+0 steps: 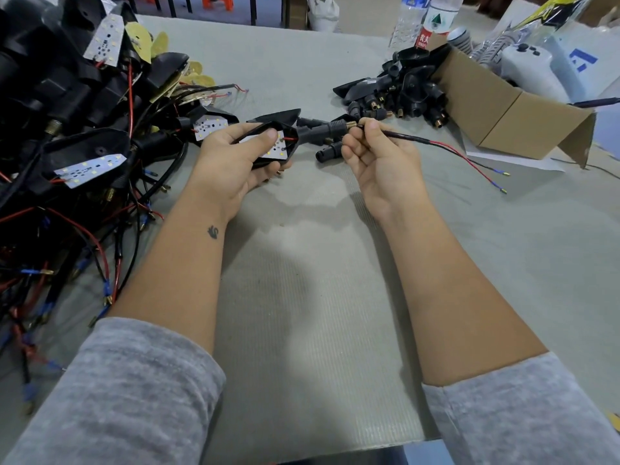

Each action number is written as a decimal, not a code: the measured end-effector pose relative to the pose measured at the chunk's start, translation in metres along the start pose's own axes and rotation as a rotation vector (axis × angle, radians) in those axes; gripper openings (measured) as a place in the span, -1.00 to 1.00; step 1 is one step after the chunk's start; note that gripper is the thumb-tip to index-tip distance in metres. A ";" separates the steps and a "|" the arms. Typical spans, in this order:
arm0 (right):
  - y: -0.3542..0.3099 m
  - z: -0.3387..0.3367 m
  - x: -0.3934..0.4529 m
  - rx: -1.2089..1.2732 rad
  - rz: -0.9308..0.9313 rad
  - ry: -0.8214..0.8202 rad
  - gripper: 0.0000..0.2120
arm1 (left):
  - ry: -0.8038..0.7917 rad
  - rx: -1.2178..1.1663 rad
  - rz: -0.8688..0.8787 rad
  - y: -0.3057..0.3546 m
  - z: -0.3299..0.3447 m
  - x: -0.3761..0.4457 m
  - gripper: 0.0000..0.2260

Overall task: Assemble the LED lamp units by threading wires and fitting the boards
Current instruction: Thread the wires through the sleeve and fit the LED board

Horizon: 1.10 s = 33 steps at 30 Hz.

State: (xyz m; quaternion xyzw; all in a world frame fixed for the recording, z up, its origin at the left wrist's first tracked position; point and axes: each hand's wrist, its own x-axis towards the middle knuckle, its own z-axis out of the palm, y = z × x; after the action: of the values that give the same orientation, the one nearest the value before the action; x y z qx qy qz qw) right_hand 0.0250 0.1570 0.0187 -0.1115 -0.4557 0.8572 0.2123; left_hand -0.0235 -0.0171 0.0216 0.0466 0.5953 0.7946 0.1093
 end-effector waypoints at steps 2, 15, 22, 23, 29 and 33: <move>0.000 -0.002 0.001 -0.070 0.003 -0.006 -0.83 | 0.011 -0.034 0.000 0.001 0.000 0.001 -0.97; -0.001 -0.005 0.002 -0.066 0.045 0.034 -0.87 | -0.121 -0.089 -0.021 0.001 -0.002 -0.002 -0.88; -0.001 -0.002 0.002 0.019 0.081 0.069 -0.81 | -0.133 -0.038 -0.022 0.001 0.001 -0.003 -0.90; -0.001 -0.002 0.002 0.061 0.094 0.086 -0.79 | -0.123 -0.029 -0.019 0.001 0.000 -0.003 -0.92; 0.002 -0.002 0.003 -0.027 0.050 0.125 -0.79 | -0.113 0.013 -0.010 0.002 -0.002 -0.003 -0.94; 0.004 -0.002 0.001 -0.094 0.015 0.103 -0.80 | -0.117 0.057 0.001 0.002 0.001 -0.005 -0.90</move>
State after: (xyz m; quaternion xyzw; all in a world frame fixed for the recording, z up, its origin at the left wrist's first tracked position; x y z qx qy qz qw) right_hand 0.0241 0.1568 0.0147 -0.1685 -0.4830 0.8297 0.2235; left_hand -0.0184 -0.0183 0.0237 0.0963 0.6103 0.7733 0.1422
